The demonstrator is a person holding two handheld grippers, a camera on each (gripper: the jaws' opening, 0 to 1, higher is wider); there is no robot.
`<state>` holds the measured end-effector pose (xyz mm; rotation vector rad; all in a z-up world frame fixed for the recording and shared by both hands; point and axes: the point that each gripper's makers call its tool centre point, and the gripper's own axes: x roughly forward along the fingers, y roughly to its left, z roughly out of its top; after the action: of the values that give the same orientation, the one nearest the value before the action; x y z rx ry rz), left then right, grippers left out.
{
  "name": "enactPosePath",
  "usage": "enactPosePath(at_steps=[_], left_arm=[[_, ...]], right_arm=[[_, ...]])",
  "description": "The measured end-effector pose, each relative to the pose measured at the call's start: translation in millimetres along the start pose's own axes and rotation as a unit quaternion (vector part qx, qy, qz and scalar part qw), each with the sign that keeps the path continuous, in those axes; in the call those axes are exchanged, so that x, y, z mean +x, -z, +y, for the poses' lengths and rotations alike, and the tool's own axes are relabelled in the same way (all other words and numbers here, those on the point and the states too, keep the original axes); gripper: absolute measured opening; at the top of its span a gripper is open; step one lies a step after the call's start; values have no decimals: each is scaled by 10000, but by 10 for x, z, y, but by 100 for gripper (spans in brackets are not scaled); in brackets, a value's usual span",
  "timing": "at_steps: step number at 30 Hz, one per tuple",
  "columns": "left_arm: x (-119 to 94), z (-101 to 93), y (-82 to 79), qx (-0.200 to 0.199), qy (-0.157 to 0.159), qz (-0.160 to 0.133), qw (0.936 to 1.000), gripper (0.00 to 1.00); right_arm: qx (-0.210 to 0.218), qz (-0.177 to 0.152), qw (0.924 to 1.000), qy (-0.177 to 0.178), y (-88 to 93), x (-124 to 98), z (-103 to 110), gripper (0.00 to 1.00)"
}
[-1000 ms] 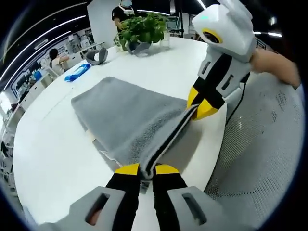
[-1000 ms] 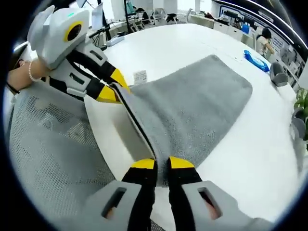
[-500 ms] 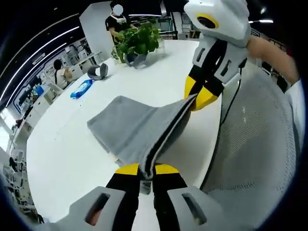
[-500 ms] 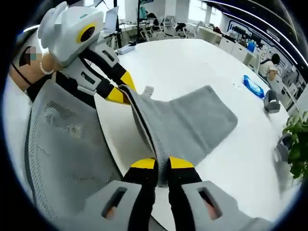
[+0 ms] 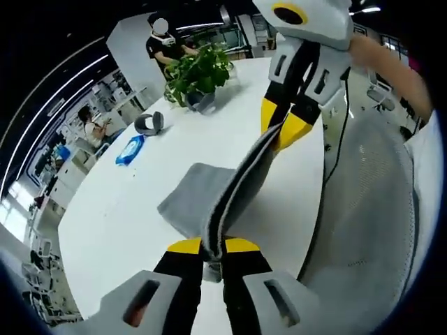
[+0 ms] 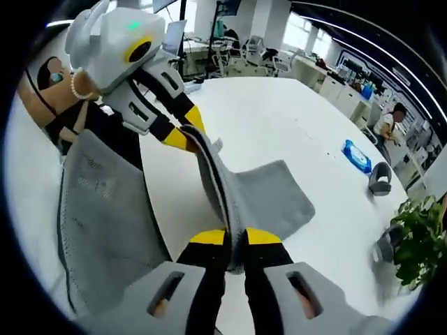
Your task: Fold the towel on the table until its edges align and the towel forms a compact rectangular stack.
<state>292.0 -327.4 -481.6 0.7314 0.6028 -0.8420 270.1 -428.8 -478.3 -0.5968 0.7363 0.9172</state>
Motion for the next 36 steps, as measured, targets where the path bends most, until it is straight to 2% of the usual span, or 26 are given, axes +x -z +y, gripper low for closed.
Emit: enactPosePath(at_steps=[7,12,20,23,30,36], left_arm=[[-140,82,-111,371,-150,92,9992,9],[-159,110,-163,541,-185,117,9983,9],[-109,159,-187,432,-81,87,9990,9],[-50,236,-208,561,-159,71,9983,9],[184,383,-259,677,5,65,9977,9],[515,494,-197,520,214,266,9981,9]], right_arm=[[-294,-77,9995,-10,-116,-109,-6,6],[-492,-129,9987,25,-131,-129,-64,6],[-491,-153,9987,56,-149,-102,-181,6],[-450,-212,9987,84,-165,-44,-266,6],[-235,-162,9996,84,-119,112,-500,6],[-237,98,9996,72,-23,412,-727,6]])
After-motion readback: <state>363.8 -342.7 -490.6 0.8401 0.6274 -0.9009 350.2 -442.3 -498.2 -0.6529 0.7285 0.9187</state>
